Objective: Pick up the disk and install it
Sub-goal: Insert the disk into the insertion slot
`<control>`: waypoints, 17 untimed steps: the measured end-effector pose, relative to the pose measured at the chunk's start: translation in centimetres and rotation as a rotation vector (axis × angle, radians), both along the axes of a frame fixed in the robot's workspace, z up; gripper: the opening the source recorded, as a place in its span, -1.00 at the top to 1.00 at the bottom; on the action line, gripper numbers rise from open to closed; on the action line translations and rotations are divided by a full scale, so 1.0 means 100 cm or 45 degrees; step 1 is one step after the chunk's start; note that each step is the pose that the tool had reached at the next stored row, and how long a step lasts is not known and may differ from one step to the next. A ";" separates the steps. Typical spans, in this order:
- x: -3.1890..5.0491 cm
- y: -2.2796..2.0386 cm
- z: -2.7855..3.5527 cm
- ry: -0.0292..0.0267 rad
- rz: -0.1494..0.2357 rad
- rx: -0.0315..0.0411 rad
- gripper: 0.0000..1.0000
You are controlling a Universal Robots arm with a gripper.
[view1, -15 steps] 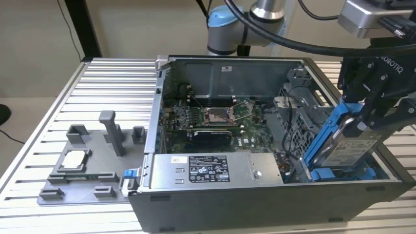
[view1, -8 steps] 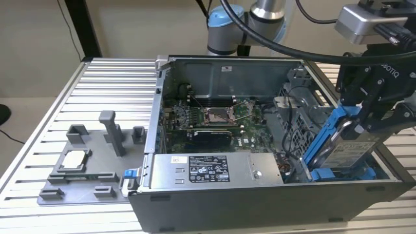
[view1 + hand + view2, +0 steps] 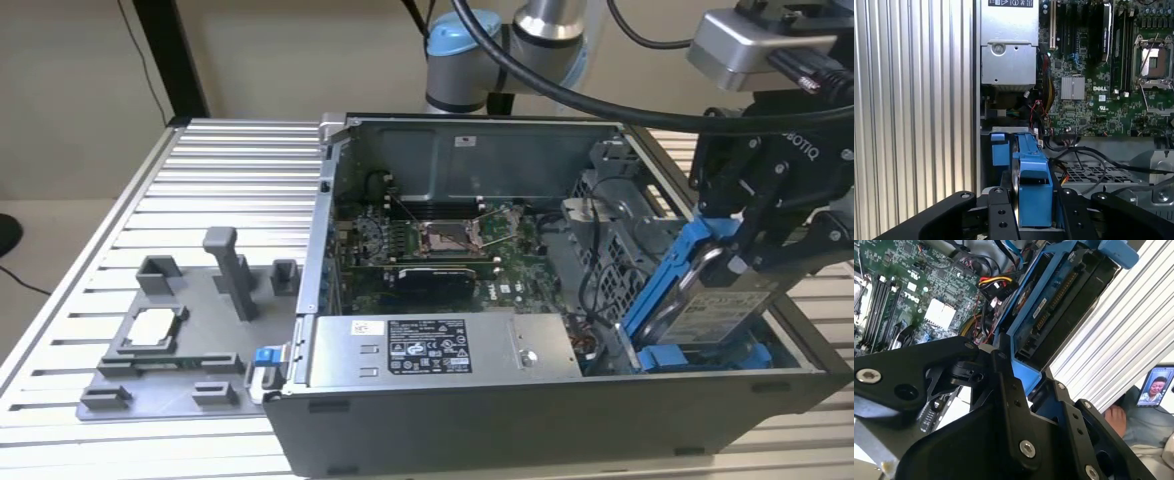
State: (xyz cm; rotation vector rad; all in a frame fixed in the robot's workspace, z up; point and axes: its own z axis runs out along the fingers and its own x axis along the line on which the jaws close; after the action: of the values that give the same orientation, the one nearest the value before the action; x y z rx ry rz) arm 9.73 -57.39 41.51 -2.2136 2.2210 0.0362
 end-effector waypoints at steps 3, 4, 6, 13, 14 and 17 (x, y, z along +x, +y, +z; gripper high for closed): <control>0.0000 0.0000 0.0000 0.0000 0.000 0.0000 -1.00; 0.0000 0.0000 0.0000 0.0000 0.000 -0.0001 -1.00; 0.0000 0.0000 -0.0001 0.0000 0.000 0.0001 -1.00; 0.0000 0.0000 -0.0002 0.0000 0.000 0.0000 -1.00; 0.0000 0.0000 -0.0002 0.0000 0.000 0.0000 -1.00; 0.0000 0.0001 -0.0011 -0.0011 0.000 0.0007 -1.00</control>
State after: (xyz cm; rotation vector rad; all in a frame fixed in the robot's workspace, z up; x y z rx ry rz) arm 9.73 -57.38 41.40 -2.2128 2.2205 0.0358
